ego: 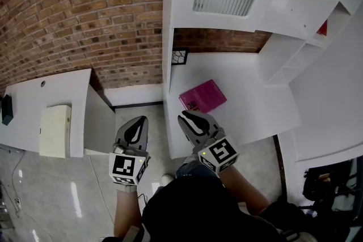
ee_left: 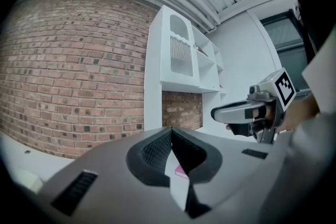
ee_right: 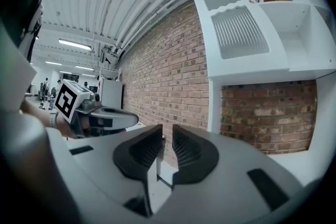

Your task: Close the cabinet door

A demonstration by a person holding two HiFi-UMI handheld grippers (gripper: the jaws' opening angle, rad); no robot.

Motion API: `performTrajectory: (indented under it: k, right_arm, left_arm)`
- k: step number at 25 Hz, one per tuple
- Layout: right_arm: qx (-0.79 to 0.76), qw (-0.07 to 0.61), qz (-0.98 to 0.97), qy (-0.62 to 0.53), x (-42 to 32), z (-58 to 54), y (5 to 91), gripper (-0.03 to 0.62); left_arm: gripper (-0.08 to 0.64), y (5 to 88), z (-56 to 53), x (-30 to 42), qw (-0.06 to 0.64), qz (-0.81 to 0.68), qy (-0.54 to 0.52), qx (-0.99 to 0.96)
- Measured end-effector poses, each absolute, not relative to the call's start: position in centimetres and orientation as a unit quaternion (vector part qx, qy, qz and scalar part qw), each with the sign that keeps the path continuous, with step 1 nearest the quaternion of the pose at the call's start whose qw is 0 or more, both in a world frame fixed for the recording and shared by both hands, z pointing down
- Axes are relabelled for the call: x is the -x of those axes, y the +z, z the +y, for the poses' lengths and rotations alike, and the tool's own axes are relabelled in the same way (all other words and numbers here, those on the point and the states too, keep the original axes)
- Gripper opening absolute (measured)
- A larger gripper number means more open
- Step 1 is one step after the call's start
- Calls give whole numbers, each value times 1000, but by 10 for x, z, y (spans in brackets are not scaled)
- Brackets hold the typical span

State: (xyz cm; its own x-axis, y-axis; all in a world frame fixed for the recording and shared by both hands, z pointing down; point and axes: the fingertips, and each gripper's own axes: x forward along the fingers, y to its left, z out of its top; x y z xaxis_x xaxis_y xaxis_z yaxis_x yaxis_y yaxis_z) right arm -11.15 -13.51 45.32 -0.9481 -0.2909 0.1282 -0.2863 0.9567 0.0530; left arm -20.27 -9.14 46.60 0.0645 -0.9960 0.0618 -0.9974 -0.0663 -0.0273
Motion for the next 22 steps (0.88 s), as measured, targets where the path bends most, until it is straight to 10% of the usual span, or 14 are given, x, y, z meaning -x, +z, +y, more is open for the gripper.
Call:
performTrajectory:
  k: [22]
  right_arm:
    - [-122, 66, -990, -20, 124, -124, 451, 57]
  left_arm:
    - [6, 451, -79, 207, -17, -697, 35, -716]
